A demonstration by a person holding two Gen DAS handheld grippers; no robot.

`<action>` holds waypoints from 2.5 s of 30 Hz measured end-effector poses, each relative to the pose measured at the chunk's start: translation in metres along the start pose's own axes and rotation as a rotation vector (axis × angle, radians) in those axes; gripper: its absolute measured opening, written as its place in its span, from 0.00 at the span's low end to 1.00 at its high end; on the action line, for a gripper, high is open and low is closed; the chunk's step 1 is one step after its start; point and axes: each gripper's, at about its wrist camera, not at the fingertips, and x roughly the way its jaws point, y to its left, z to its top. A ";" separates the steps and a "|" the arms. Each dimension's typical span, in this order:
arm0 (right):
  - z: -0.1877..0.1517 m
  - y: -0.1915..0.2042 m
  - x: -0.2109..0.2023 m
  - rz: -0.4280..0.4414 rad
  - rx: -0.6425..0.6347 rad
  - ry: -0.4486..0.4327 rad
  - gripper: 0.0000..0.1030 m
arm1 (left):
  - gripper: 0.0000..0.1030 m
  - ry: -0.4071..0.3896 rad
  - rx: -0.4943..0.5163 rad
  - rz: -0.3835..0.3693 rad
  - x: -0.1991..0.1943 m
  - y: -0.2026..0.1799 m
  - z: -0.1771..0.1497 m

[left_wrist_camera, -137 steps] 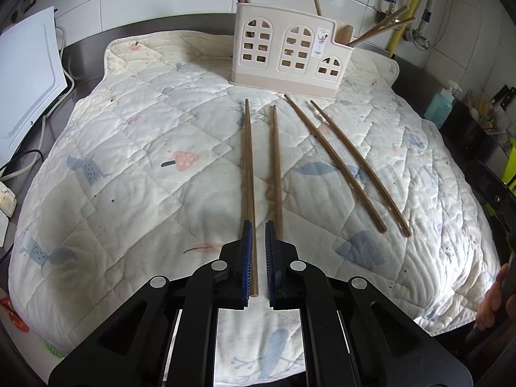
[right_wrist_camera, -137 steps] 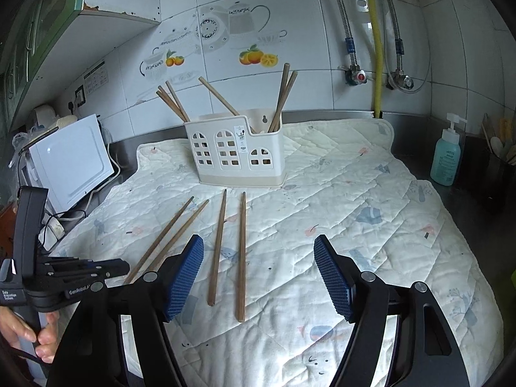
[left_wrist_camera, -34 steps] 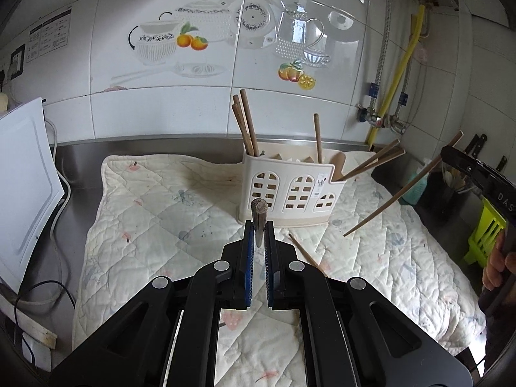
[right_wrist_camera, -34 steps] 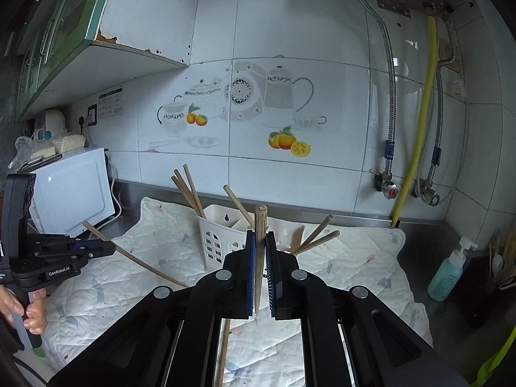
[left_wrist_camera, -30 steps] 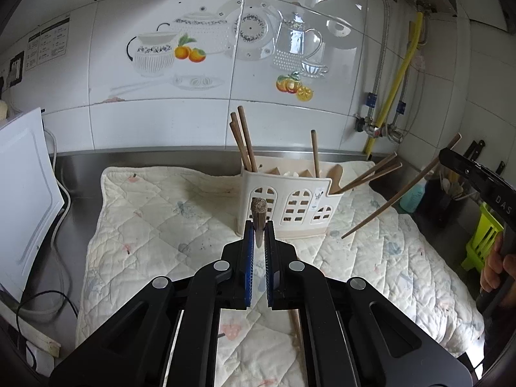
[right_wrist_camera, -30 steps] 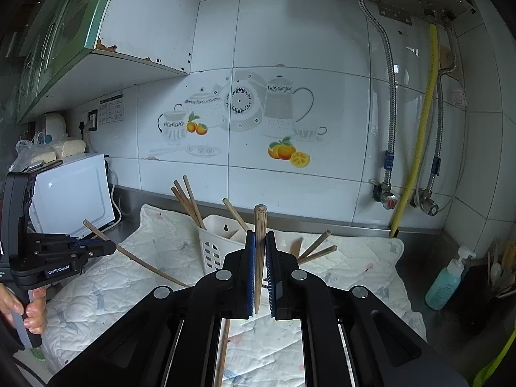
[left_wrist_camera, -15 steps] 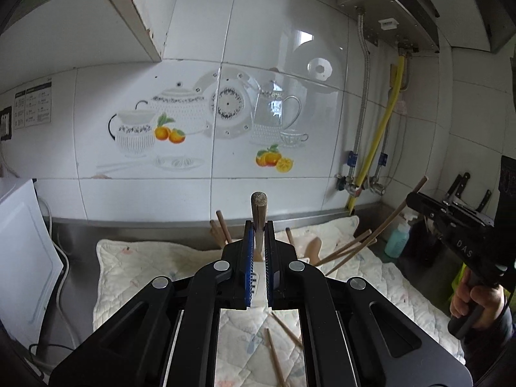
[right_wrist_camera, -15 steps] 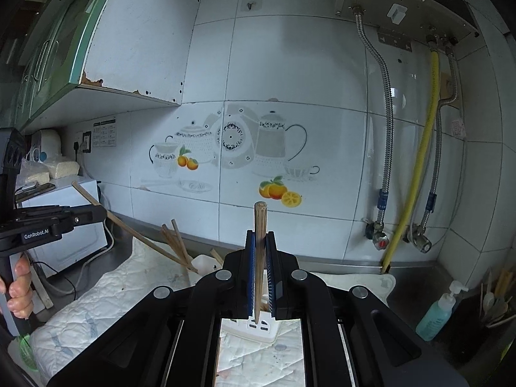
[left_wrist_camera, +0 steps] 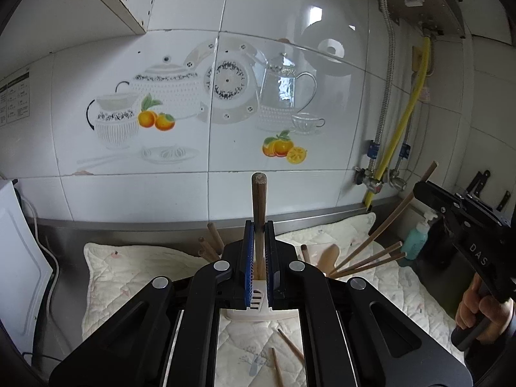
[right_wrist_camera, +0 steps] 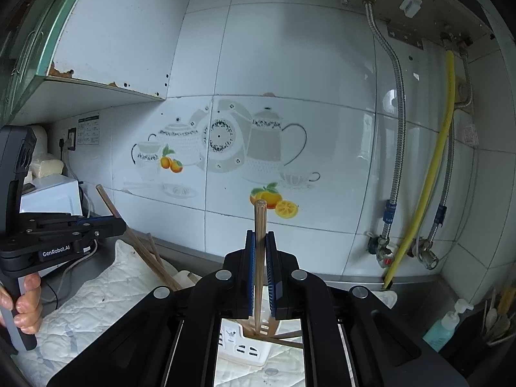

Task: Organize utensils
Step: 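Insert the chopstick into the holder opening the left tool while the right tool releases its own, then move the left tool back to the chopsticks while the right tool returns too, then close the left tool on a chopstick while the right tool grasps another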

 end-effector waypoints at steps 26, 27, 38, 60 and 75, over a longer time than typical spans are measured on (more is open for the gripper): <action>-0.067 0.002 -0.066 0.053 0.064 0.069 0.32 | 0.64 0.078 0.018 0.044 -0.030 0.004 -0.074; -0.074 0.004 -0.070 0.059 0.068 0.078 0.33 | 0.67 0.086 0.017 0.047 -0.033 0.004 -0.081; -0.155 0.021 -0.084 0.089 0.104 0.234 0.34 | 0.80 0.214 0.017 0.027 -0.042 -0.001 -0.159; -0.255 0.056 -0.033 0.178 0.166 0.521 0.29 | 0.80 0.374 0.017 0.057 -0.037 -0.003 -0.234; -0.264 0.047 -0.053 0.117 0.164 0.509 0.07 | 0.53 0.455 0.037 -0.020 -0.028 -0.029 -0.269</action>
